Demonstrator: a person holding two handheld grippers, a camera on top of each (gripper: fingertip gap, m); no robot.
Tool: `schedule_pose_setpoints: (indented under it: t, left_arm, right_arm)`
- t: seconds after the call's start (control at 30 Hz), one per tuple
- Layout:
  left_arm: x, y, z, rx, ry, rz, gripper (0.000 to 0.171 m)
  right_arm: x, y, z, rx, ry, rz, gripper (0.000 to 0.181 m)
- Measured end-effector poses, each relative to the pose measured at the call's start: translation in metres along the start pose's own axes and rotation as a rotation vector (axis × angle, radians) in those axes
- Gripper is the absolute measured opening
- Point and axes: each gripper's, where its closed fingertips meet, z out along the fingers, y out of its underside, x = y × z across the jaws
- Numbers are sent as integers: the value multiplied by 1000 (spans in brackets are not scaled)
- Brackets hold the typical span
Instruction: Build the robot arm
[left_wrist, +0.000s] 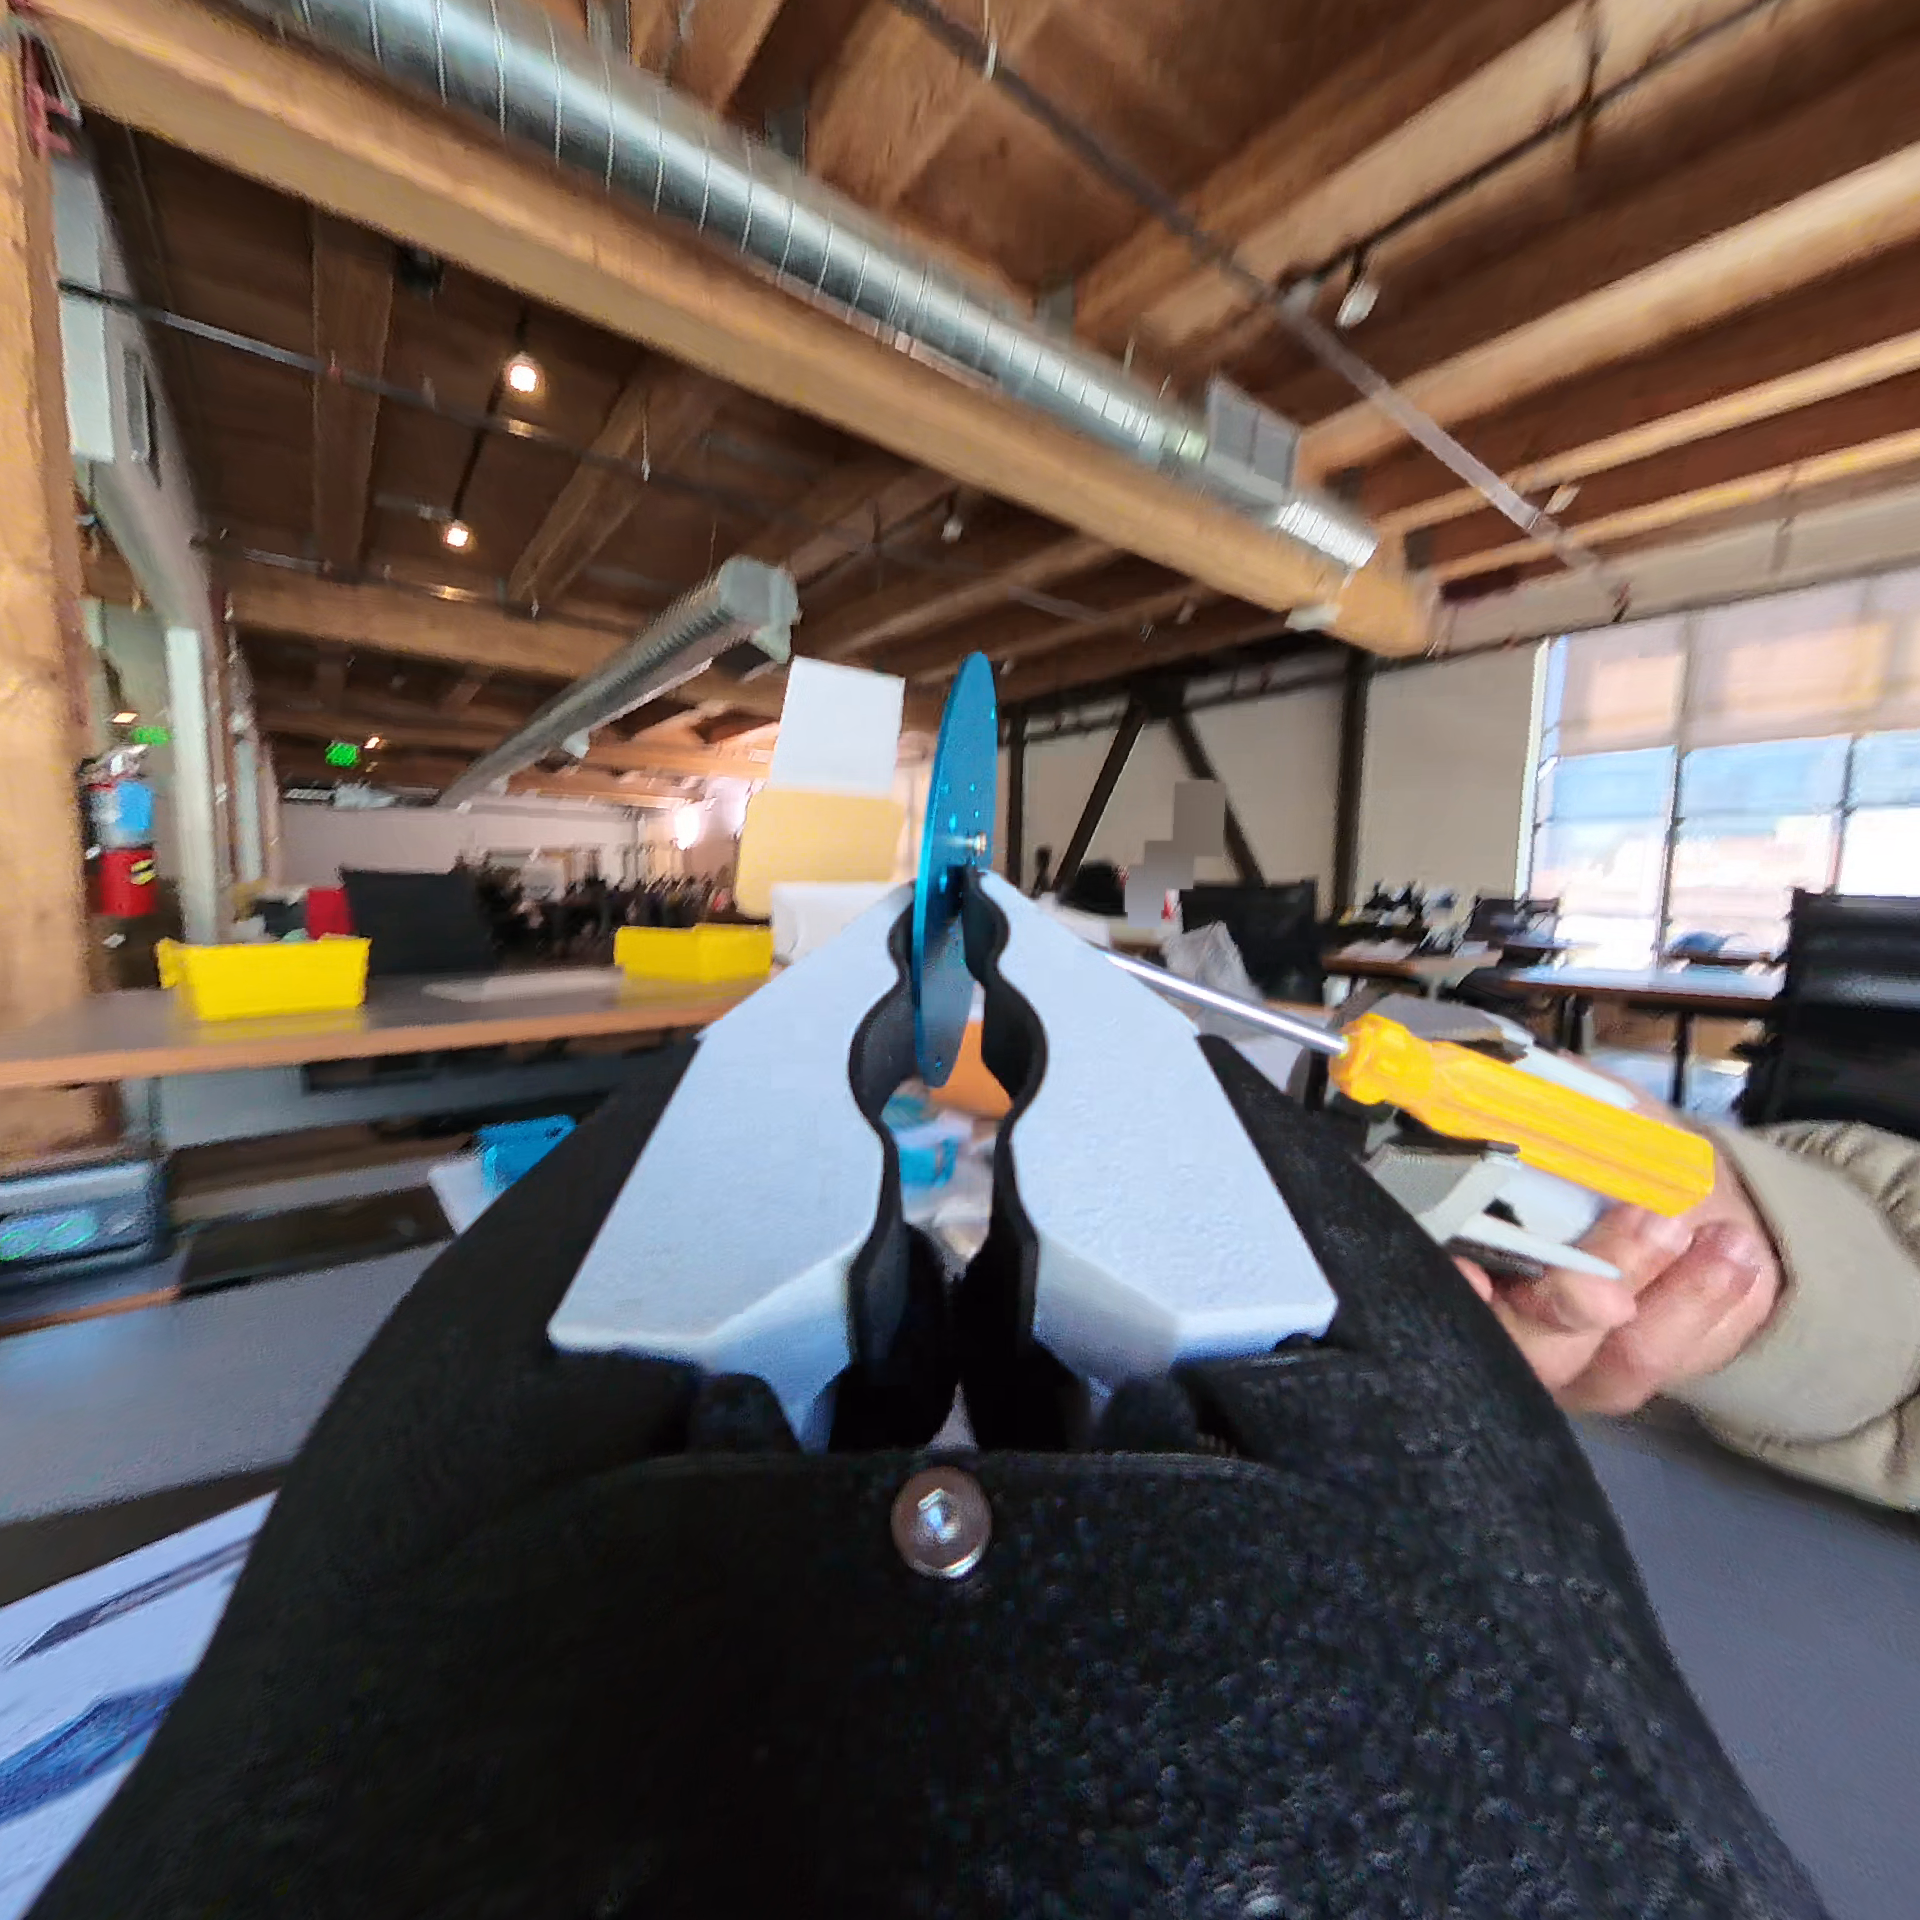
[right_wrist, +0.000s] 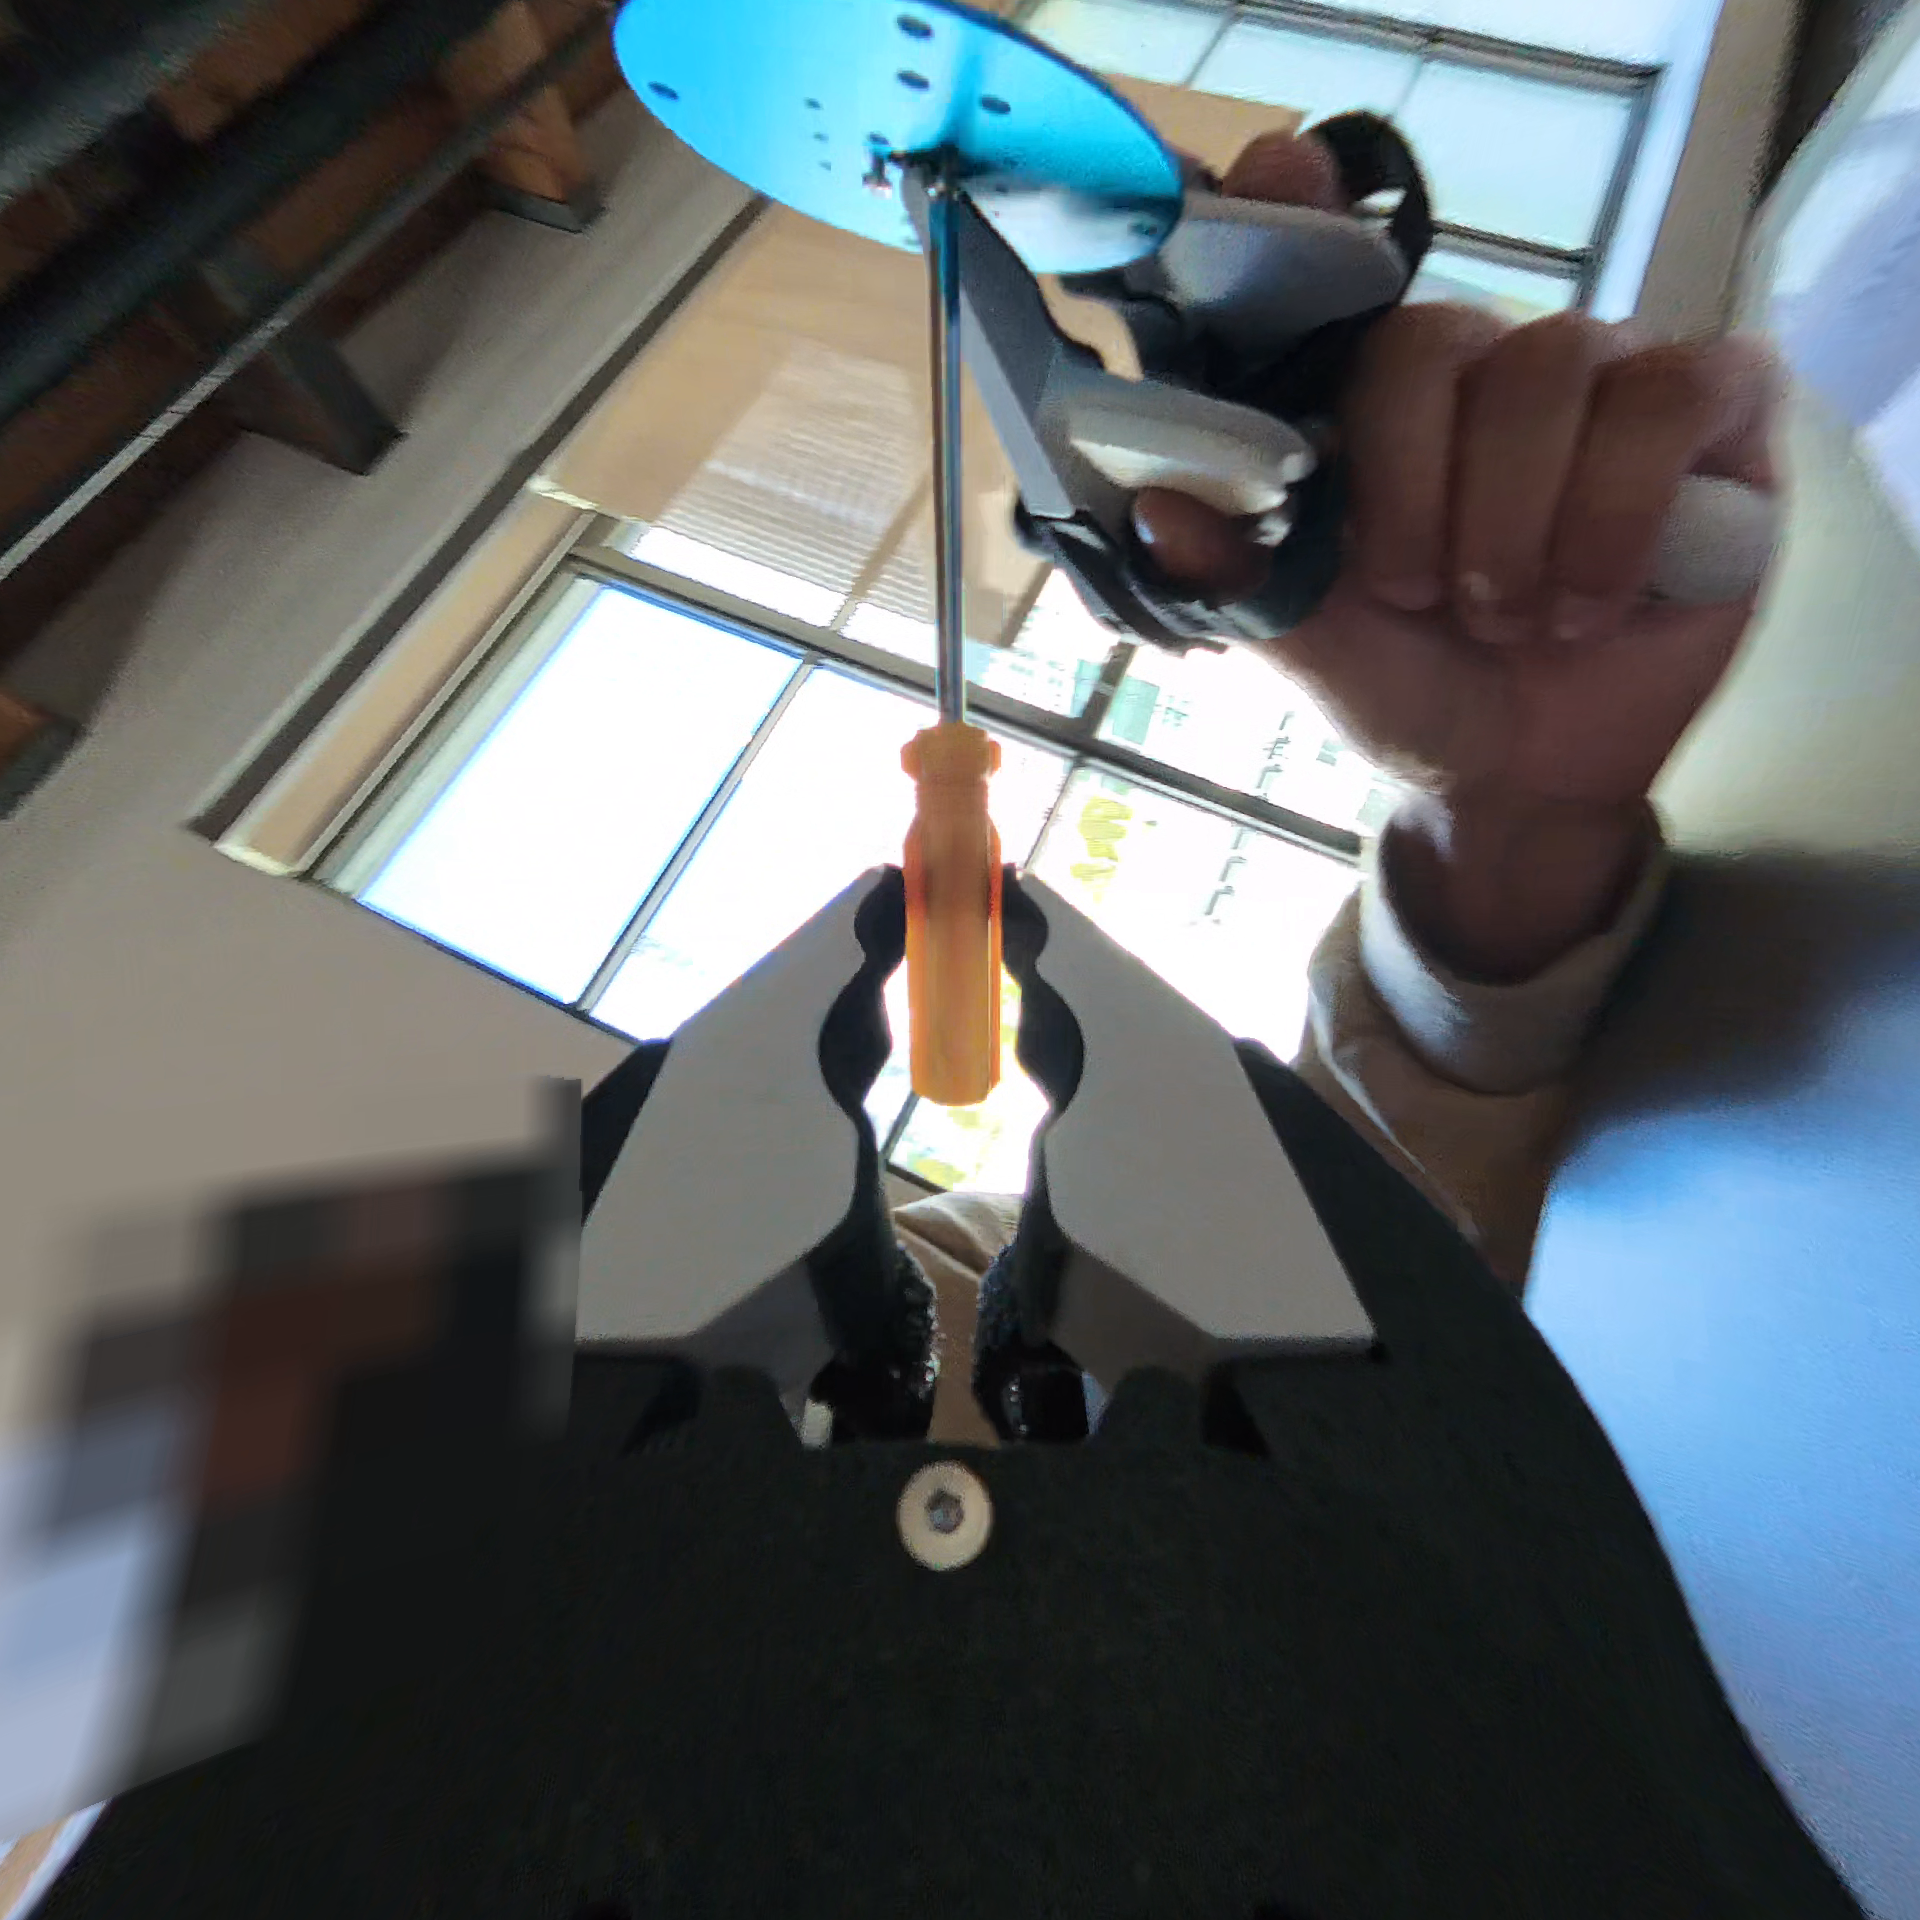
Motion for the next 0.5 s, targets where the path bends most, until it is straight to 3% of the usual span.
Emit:
schedule_pose_setpoints:
  t: [0.17,0.33,0.5]
  left_arm:
    - [25,-29,2,164,93,-66,5]
    - [45,-61,-4,339,196,-154,5]
    - [54,-81,-9,444,262,-204,5]
  right_arm:
    - [-30,26,42,-22,-240,21,17]
    - [-65,45,64,-5,-562,47,16]
    - [-71,54,78,-10,-678,66,16]
